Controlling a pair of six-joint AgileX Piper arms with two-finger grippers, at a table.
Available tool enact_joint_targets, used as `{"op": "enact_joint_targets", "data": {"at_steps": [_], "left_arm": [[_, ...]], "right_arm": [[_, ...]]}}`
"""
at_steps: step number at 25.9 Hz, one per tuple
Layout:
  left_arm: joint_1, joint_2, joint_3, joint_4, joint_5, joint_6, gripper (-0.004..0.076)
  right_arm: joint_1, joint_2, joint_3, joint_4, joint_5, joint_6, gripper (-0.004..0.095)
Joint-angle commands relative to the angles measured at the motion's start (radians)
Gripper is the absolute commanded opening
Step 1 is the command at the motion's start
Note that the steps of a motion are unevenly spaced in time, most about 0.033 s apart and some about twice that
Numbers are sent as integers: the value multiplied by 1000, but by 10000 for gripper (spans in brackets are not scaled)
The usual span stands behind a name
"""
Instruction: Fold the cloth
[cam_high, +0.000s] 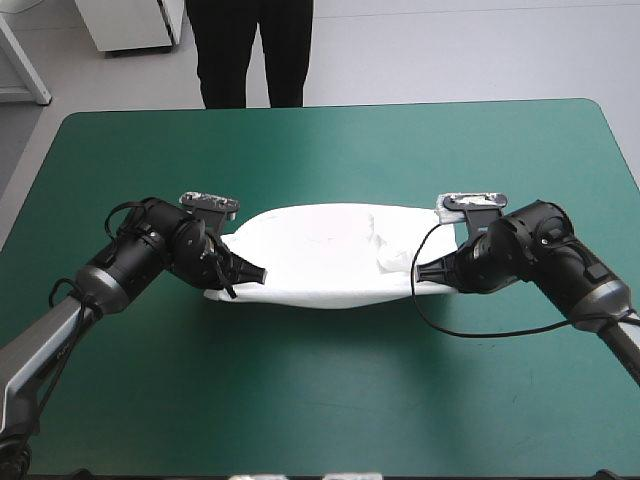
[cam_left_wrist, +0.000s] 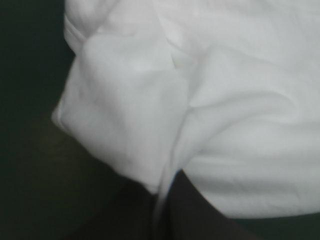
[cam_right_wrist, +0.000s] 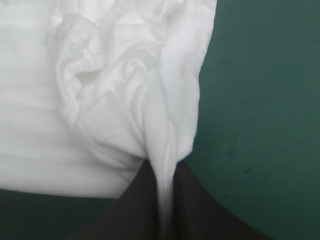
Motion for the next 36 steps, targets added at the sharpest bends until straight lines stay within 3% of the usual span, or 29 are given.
{"op": "enact_joint_targets", "data": {"at_steps": [1, 6, 17, 32, 34, 36], "left_arm": [[-5, -19, -99, 74, -35, 0, -10], [-5, 56, -208, 153, -49, 0, -10], [15, 319, -489, 215, -62, 5, -10], [63, 571, -557, 219, -146, 3, -9], [63, 574, -557, 201, -160, 24, 23], [63, 571, -570, 150, -155, 100, 230]], "right_arm": [[-3, -11, -92, -73, -53, 4, -18], [-7, 68, -184, -124, -83, 6, -17], [-110, 310, -382, -115, -133, 1, -17], [-174, 583, -539, -19, -168, -58, -16], [-174, 585, -539, 5, -173, -122, 25], [-174, 583, -553, 18, -146, -131, 242]]}}
